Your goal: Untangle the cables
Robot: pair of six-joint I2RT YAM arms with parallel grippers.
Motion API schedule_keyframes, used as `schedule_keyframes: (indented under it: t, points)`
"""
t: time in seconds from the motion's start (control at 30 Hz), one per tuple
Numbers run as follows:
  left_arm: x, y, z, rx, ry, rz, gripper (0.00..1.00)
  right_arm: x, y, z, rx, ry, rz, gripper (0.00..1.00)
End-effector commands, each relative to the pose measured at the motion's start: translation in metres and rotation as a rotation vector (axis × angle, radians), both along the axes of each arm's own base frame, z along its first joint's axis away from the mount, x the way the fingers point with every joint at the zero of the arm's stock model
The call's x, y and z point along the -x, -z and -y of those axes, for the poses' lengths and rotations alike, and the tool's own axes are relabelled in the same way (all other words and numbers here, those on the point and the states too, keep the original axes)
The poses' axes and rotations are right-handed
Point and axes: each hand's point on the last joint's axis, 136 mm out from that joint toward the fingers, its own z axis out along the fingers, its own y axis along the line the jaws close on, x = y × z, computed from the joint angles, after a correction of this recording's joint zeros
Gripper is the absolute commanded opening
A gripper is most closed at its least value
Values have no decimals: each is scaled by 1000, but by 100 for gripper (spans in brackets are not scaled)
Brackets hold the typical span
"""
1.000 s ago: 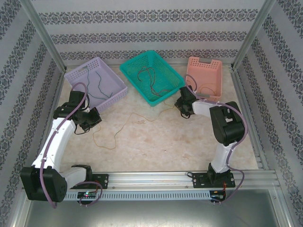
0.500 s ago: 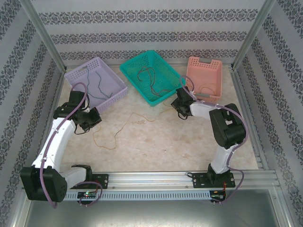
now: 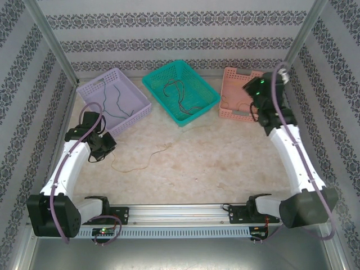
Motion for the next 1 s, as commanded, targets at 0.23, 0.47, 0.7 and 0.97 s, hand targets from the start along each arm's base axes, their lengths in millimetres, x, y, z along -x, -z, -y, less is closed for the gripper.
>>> schedule_keyframes:
  t: [0.23,0.47,0.7,0.97]
  points:
    - [2,19,-21,0,-177,-12,0,29,-160,41,96,21,324,0]
    - [-6,3,28,173,-50,66,0,28,-221,31,125,-70,484,0]
    - [-39,-106,129,352,191,386,0,-25,-179,21,123,-174,342,0]
    - [-49,-287,179,504,363,848,0,-86,-2,45,123,-123,-72,0]
